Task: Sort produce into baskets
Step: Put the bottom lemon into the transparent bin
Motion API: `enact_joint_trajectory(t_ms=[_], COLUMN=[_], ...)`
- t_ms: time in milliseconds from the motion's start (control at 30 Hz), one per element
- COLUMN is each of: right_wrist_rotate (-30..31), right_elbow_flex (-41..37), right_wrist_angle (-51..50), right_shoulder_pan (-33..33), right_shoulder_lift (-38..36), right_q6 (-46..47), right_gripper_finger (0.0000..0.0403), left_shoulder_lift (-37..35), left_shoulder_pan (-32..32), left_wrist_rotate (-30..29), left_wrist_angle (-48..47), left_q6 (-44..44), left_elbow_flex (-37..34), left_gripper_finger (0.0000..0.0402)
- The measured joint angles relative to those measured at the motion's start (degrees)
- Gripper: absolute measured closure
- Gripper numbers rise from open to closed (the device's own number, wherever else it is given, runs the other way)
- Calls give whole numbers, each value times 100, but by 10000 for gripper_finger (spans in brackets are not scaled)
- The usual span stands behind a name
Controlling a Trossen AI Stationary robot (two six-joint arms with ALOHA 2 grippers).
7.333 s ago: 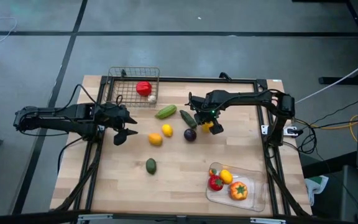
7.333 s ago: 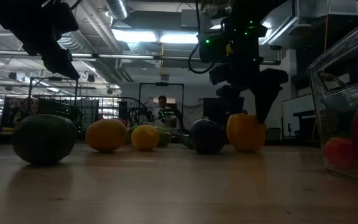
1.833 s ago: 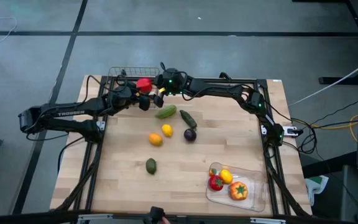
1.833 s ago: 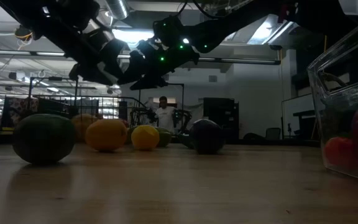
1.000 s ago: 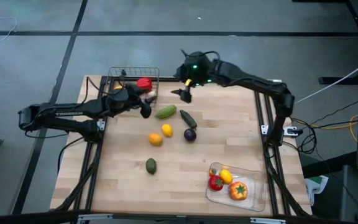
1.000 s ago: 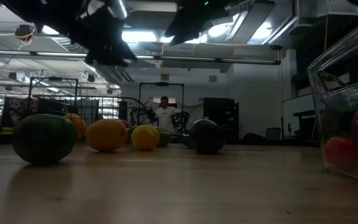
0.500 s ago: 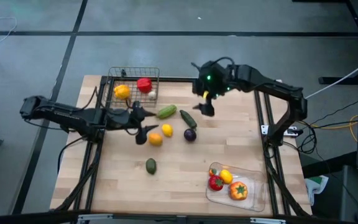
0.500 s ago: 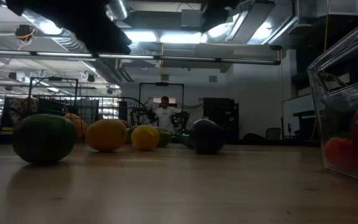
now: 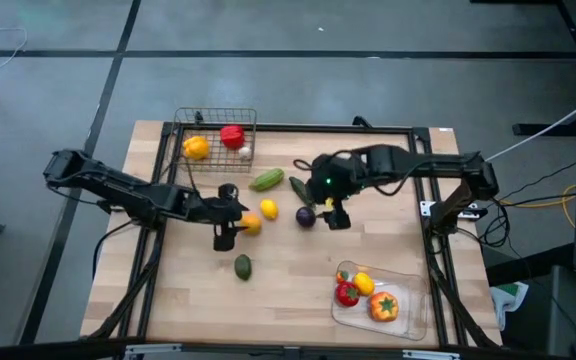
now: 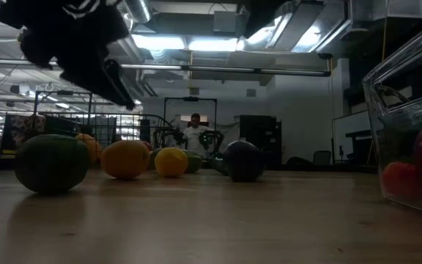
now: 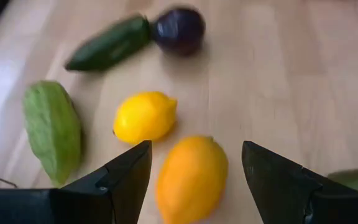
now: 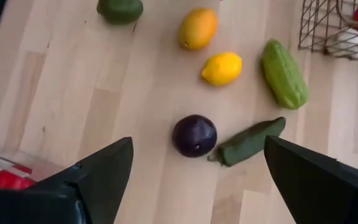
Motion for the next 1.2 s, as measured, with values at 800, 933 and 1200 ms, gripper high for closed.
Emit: enact_joint_trajectory(t_ms=[800,933,1200], right_wrist_rotate=[63,63,61], right_elbow_flex=[-632,-632,-632], right_wrist_angle=[900,911,708], right_shoulder_pan=[169,169,169], right_shoulder_lift=[0,0,-16], right_q6=[317,317,317], right_gripper_finger=[45,45,45], left_shoulder_lift=[1382,1489,1512], left_shoulder_pan=[87,213,398], left_wrist_rotate=[68,133,377], left_wrist_angle=[128,215,413], left_q6=[890,878,703], left_elbow_flex=[9,17,9], left_gripper_finger=[155,155,161])
